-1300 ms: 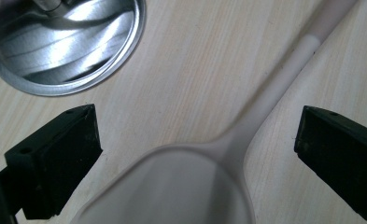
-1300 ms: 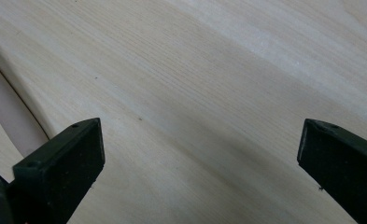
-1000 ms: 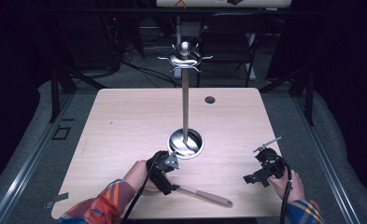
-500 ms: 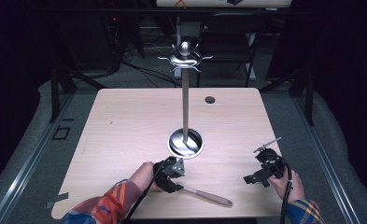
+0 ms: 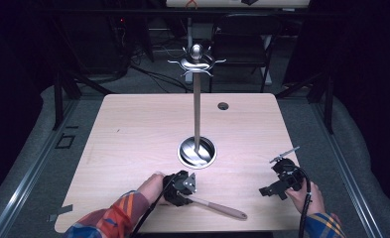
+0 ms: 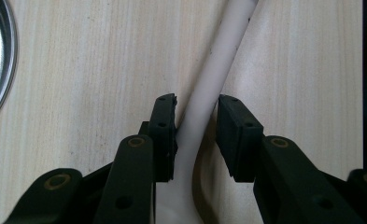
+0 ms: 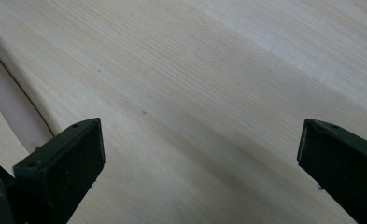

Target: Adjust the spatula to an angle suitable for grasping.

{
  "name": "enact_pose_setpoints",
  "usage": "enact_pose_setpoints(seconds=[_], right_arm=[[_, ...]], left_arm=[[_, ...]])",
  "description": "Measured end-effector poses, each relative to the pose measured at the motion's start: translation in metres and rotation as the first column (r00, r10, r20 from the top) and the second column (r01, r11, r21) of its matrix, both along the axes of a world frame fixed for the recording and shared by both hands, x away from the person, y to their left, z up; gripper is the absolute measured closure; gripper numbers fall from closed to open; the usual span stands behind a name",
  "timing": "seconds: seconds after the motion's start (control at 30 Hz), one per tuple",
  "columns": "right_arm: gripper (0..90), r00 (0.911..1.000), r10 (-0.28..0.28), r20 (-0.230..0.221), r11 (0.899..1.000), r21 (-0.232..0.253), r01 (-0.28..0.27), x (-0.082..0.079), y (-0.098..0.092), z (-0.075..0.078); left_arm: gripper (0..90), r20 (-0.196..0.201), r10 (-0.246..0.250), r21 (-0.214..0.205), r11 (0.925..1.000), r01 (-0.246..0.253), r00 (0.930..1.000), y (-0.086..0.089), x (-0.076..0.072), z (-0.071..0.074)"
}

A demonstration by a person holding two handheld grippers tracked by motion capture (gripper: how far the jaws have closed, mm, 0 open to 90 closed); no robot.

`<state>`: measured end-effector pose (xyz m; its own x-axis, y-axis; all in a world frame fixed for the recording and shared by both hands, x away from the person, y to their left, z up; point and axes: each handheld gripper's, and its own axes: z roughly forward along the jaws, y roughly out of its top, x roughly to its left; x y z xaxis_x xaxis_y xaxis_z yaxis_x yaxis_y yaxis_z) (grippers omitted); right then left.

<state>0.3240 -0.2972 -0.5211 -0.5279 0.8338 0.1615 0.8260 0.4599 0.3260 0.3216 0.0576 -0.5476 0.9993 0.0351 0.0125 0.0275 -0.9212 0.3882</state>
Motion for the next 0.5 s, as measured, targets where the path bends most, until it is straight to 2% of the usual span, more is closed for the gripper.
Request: enact_pose_setpoints(seconds=[0.13,0.3,0.33,0.43,0.47,0.5], right_arm=[[0.4,0.9999,0.009,-0.01,1.0,0.005,-0.009,0.0003,-0.0003,0.0],[0.4,0.9998,0.006,-0.02,1.0,-0.002,-0.006,0.0004,-0.0001,-0.0016],[0.4,0.9996,0.019,-0.019,1.0,-0.013,-0.019,0.0,-0.0002,-0.0005],[0.4,0.9998,0.012,-0.016,1.0,-0.003,-0.012,-0.001,0.0004,-0.0006],[0.5,0.9998,0.01,-0.02,1.0,-0.005,-0.01,-0.001,-0.0001,-0.0013],[0.5,0.9998,0.01,-0.02,1.0,-0.005,-0.01,-0.001,-0.0001,-0.0013]], left_arm=[[69.0,0.01,-0.012,0.004,0.9999,0.012,0.9999,0.0001,-0.0008,0.0002],[70.9,0.003,-0.019,0.02,0.9996,0.018,0.9998,0.0035,-0.0008,0.0011],[72.0,0.005,-0.03,0.034,0.999,0.03,0.9995,0.005,-0.0006,0.0019],[73.1,0.006,-0.041,0.043,0.9982,0.041,0.9991,0.007,-0.0006,0.0024],[74.3,0.008,-0.049,0.059,0.9971,0.049,0.9988,0.008,0.0001,0.0032],[74.3,0.0,-0.036,0.058,0.9977,0.036,0.9994,0.0089,-0.0002,0.003]])
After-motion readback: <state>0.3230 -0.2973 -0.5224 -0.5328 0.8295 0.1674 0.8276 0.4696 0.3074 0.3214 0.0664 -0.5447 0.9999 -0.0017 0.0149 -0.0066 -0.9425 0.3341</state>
